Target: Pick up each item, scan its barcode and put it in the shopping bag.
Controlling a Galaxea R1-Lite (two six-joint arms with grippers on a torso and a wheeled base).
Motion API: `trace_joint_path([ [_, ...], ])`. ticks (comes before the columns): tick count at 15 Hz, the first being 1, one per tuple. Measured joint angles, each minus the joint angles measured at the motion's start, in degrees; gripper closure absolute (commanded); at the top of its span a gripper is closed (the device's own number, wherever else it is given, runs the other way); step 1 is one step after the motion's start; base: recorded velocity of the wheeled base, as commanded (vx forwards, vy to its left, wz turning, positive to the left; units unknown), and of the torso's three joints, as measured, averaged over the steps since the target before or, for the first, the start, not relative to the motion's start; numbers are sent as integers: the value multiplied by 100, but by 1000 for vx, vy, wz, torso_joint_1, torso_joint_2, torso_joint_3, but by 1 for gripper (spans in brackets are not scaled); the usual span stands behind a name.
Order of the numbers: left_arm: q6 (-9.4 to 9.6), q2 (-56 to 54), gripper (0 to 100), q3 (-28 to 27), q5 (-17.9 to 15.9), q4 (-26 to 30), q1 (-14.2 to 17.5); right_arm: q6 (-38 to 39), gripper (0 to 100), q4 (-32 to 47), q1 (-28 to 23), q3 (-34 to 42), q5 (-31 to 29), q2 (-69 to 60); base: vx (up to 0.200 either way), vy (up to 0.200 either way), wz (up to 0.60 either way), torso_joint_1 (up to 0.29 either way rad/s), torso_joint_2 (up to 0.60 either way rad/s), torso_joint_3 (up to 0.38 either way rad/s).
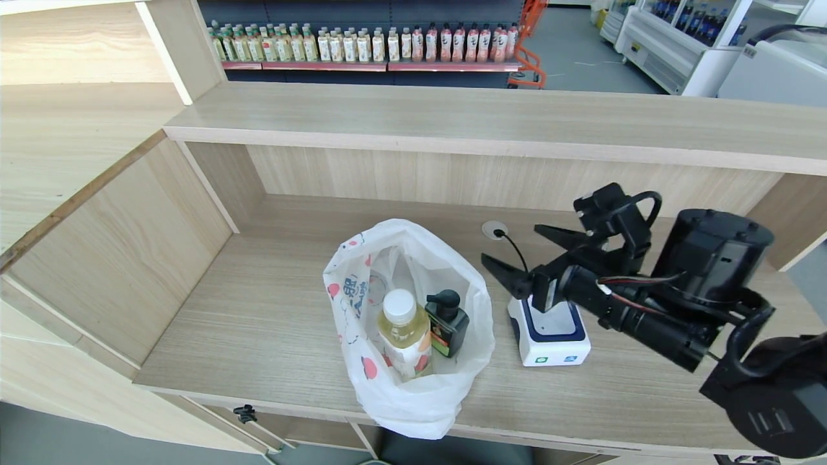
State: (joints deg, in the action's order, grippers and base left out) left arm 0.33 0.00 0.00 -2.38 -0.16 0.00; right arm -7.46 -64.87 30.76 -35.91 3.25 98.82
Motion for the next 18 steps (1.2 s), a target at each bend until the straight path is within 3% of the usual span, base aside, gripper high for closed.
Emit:
trace_joint_path([
  [3,0,0,0,0,0,0,0,167,0,1117,-807,122,-121,-940,0,0,0,0,0,0],
  [5,0,0,0,0,0,0,0,341,0,1842,-1766,262,20,-1552,0,0,0,0,0,0],
  [7,0,0,0,0,0,0,0,484,0,2636,-2566,651,268,-2308,0,0,0,0,0,0],
  [9,0,0,0,0,0,0,0,599,0,3274,-3021,1092,366,-3040,0,0,0,0,0,0],
  [14,0,0,0,0,0,0,0,530,0,3541,-3029,2188,141,-4684,0,0,0,0,0,0],
  [18,2,0,0,0,0,0,0,356,0,4497,-2982,3054,323,-6677,0,0,0,0,0,0],
])
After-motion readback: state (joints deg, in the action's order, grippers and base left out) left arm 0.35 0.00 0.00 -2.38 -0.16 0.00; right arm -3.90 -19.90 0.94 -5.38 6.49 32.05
